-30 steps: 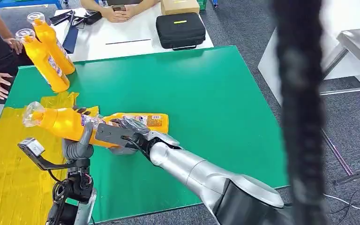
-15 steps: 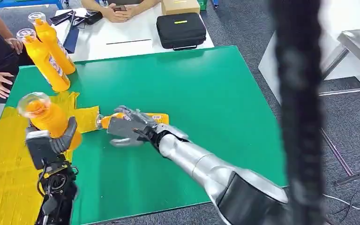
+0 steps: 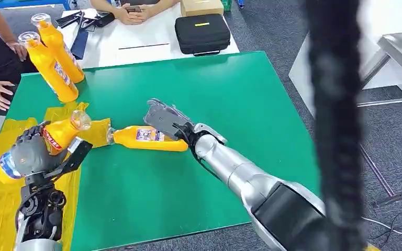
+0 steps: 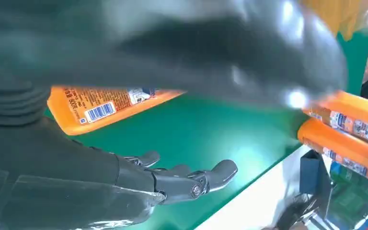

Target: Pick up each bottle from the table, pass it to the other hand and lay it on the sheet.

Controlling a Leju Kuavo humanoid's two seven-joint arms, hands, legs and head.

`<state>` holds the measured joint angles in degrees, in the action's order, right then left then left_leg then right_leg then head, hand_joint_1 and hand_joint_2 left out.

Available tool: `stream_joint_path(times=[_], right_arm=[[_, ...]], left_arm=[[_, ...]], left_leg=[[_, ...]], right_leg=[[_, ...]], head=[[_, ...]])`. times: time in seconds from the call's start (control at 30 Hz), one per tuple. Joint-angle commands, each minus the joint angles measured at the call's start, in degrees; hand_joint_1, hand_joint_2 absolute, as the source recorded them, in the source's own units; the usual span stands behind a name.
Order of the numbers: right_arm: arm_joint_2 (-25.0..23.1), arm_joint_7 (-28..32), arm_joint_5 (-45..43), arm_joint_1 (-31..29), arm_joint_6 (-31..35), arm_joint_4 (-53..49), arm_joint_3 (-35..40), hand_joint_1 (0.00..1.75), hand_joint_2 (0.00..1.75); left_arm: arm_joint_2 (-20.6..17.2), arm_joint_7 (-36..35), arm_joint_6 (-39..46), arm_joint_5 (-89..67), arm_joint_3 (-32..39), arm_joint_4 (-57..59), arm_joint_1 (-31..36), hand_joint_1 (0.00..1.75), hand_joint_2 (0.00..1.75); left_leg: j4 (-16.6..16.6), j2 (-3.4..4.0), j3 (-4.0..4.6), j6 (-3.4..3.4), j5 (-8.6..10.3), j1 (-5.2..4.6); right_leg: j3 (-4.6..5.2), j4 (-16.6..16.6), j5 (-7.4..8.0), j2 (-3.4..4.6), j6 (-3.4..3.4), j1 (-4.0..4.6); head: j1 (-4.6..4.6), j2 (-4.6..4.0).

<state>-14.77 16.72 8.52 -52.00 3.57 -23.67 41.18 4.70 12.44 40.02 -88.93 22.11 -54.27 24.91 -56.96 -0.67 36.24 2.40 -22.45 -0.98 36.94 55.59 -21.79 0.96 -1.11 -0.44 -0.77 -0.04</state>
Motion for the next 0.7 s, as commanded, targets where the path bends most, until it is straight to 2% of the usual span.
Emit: stream_joint_path(times=[0.03,0.1,0.13,0.17,0.27,0.3,0.33,0.6,0.63,0.67,0.7], right_arm=[[-0.58,-0.02,3.33,-2.03,-2.87,1.0,-5.36,0.0,0.0],[-0.58,-0.02,3.33,-2.03,-2.87,1.0,-5.36,0.0,0.0],[-0.58,-0.02,3.33,-2.03,-2.87,1.0,-5.36,0.0,0.0],[-0.46,0.0,3.39,-1.99,-2.91,1.07,-5.4,0.0,0.0],[-0.49,0.04,3.55,-2.01,-3.06,1.14,-5.53,0.0,0.0],[-0.48,0.04,3.67,-2.04,-3.17,1.18,-5.53,0.0,0.0],[-0.76,0.06,5.0,-1.92,-3.62,1.54,-6.64,0.0,0.0],[-1.37,-1.23,6.69,-1.78,-4.67,2.83,-6.86,0.0,0.0],[-1.3,-1.44,6.89,-1.66,-4.81,3.03,-6.84,0.0,0.0],[-1.23,-1.87,7.44,-1.48,-4.88,3.25,-7.08,0.0,0.0],[-1.17,-1.98,7.58,-1.37,-4.87,3.35,-7.23,0.0,0.0]], left_arm=[[-8.25,-15.04,-3.67,-0.86,-21.5,39.5,11.94,1.75,1.75],[-8.25,-15.04,-3.67,-0.86,-21.5,39.5,11.94,1.75,1.75],[-8.25,-15.04,-3.67,-0.86,-21.5,39.5,11.94,1.75,1.75],[-8.14,-15.13,-3.69,-0.88,-21.52,39.44,11.91,1.75,1.75],[-8.1,-15.06,-5.28,-0.33,-21.32,39.65,12.12,1.75,1.75],[-8.15,-15.35,-5.59,-0.41,-21.37,39.61,12.11,0.0,1.75],[-8.22,-16.07,-7.45,-0.3,-21.35,39.95,12.05,0.0,0.0],[-7.57,-15.34,-10.49,3.95,-17.44,39.31,11.07,0.0,0.0],[-7.4,-14.71,-10.48,4.39,-17.13,39.17,11.11,0.0,0.0],[-7.11,-13.05,-9.69,6.06,-15.83,38.88,11.02,0.0,0.0],[-7.07,-12.29,-9.35,6.67,-15.39,38.76,10.98,0.0,0.0]], left_leg=[[0.02,-0.26,-0.27,-0.16,-0.02,0.01],[0.02,-0.13,-0.26,-0.15,-0.05,0.02],[-0.14,-0.1,-0.6,-0.33,-0.29,0.15],[0.0,-0.01,-0.2,-0.15,-0.06,0.04],[-0.05,-0.02,-0.44,-0.25,-0.17,0.07],[-0.02,0.01,-0.29,-0.21,-0.09,0.05],[-0.06,0.0,-0.38,-0.25,-0.15,0.05],[0.07,-0.17,-0.36,-0.2,0.01,-0.02],[-0.04,-0.08,-0.67,-0.38,-0.19,0.11],[0.05,-0.16,-0.47,-0.22,0.0,0.02],[0.02,-0.13,-0.6,-0.28,-0.07,0.06]], right_leg=[[-0.33,0.04,-0.15,-0.37,0.03,0.01],[-0.31,0.01,-0.12,-0.24,0.02,0.02],[-0.7,0.09,-0.33,-0.31,0.05,0.15],[-0.24,0.0,-0.09,-0.11,0.01,0.04],[-0.51,0.04,-0.21,-0.12,0.02,0.07],[-0.35,0.02,-0.11,-0.06,0.02,0.04],[-0.46,0.06,-0.18,-0.09,0.03,0.04],[-0.41,-0.02,-0.05,-0.12,0.03,-0.03],[-0.76,0.01,-0.2,-0.14,0.07,0.11],[-0.55,-0.02,-0.06,-0.12,0.03,0.01],[-0.69,-0.02,-0.1,-0.13,0.04,0.05]], head=[[0.02,0.0],[0.0,0.0],[0.02,0.0],[0.0,0.0],[0.04,0.0],[0.0,0.0],[0.04,0.0],[0.02,0.0],[0.02,0.0],[0.02,0.0],[0.0,0.0]])
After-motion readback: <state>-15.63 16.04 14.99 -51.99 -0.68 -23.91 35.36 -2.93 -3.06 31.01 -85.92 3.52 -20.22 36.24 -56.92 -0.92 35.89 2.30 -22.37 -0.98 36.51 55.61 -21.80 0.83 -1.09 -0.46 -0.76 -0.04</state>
